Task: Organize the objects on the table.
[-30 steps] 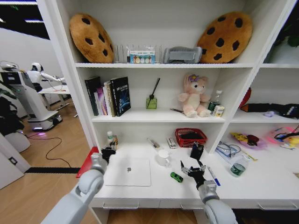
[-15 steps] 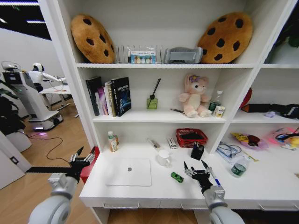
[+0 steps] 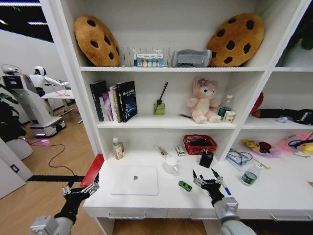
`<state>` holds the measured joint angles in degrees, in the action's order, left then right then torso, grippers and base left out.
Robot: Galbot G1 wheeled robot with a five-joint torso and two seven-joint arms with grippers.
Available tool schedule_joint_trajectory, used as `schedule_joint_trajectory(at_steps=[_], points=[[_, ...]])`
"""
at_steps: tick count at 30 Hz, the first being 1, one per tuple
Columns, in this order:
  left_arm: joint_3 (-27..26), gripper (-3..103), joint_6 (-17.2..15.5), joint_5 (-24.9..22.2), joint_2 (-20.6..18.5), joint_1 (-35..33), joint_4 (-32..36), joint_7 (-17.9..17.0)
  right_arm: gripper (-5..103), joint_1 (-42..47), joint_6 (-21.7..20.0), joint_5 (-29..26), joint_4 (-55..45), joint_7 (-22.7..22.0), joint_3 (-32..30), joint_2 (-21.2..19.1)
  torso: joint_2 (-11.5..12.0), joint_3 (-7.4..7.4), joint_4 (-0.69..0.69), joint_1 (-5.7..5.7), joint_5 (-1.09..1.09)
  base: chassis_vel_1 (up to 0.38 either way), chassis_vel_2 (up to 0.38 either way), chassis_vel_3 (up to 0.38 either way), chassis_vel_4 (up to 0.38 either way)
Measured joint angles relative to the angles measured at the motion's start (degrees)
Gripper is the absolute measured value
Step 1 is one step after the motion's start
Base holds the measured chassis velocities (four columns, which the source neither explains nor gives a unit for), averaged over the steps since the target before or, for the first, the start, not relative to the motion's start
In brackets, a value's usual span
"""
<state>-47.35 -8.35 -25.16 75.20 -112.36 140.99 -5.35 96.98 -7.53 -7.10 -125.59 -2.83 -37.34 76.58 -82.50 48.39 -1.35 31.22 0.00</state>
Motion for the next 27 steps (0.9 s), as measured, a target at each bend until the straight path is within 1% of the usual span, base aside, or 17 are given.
schedule_joint_trajectory(at_steps=[4,8,17,22,25,27], points=[[0.1,100,0.0,0.0,0.0,0.1,0.0,-0.1,100,0.0,-0.1,0.1,-0.3,0.0,0.0,0.0,0.0,0.00,0.00,0.00,0.00,0.000,0.000,0.000,0.000],[0.2,100,0.0,0.0,-0.1,0.3,-0.1,-0.2,100,0.0,-1.5,-0.5,-1.2,0.0,-0.6,-0.2,0.0,0.00,0.00,0.00,0.00,0.000,0.000,0.000,0.000],[0.3,100,-0.1,-0.1,-0.2,0.5,-0.2,-0.2,100,-0.1,-1.2,-0.6,-0.8,0.0,-0.7,-0.7,0.0,0.00,0.01,0.00,-0.01,-0.007,-0.005,0.006,0.007],[0.3,100,-0.1,-0.2,-0.2,0.5,-0.3,-0.3,100,-0.3,-1.2,-0.8,-0.5,0.1,-0.9,-0.7,0.0,0.01,0.01,0.01,0.01,-0.096,-0.130,0.108,0.134],[0.3,100,-0.1,-0.2,-0.3,0.5,-0.3,-0.3,100,-0.3,-1.1,-0.9,-0.5,0.2,-1.1,-0.7,0.0,0.00,0.01,0.00,-0.02,-0.148,-0.200,0.184,0.195],[0.3,100,-0.1,-0.2,-0.3,0.6,-0.3,-0.3,100,-0.3,-1.0,-1.0,-0.3,0.2,-1.2,-0.7,0.0,0.01,0.01,0.00,0.03,-0.173,-0.215,0.188,0.218]])
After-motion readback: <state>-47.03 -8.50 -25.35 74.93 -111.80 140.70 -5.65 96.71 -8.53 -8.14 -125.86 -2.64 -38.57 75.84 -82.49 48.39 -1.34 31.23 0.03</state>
